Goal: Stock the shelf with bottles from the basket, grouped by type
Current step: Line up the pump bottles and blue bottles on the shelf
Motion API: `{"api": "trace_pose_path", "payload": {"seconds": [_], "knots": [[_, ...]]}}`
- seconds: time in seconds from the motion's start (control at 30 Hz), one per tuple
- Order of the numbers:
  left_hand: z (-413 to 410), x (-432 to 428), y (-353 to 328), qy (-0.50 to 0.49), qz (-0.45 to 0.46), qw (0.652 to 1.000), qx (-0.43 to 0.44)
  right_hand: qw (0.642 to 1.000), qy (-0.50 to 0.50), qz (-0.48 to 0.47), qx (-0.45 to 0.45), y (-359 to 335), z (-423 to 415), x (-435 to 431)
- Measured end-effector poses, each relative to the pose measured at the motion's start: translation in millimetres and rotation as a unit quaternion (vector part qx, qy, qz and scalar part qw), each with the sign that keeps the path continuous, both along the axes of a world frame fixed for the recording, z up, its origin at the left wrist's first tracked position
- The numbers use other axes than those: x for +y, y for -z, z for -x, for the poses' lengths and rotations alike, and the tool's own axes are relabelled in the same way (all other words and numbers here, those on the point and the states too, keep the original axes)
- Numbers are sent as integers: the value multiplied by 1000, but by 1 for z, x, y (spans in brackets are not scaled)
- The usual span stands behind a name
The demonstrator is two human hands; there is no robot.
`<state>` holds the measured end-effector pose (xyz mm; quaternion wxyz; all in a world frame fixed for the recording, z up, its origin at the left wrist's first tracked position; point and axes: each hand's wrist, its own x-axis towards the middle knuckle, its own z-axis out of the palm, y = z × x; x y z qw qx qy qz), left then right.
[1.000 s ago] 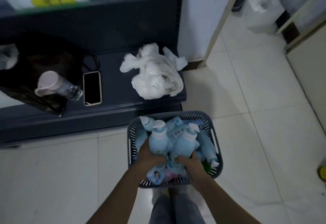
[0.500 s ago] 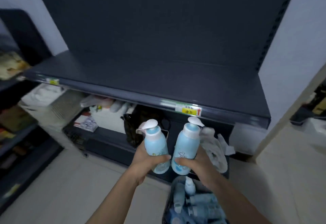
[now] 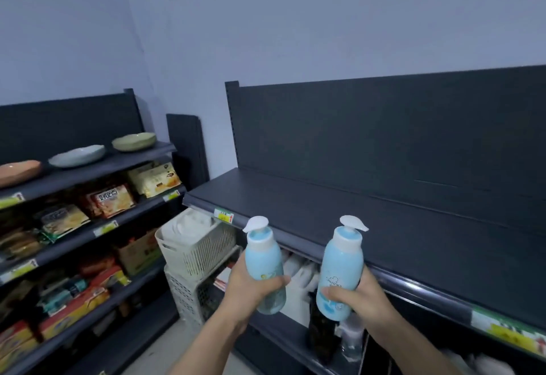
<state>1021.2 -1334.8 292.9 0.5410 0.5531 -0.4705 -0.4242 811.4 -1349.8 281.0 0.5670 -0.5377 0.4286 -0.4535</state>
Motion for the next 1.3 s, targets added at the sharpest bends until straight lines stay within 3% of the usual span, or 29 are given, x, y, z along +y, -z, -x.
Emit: {"api": "trace_pose_path", "payload": {"seconds": [0.27, 0.67, 1.3], "knots": [[-106, -104, -20, -14, 17, 1000, -10, 1000, 12, -3, 17, -15, -110, -104], [-178, -278, -20, -56, 2, 998, -9, 999, 24, 11, 22, -26, -205, -286], [-265, -520, 9, 55, -7, 998, -22, 974, 209, -38, 75, 9, -311, -486]]}}
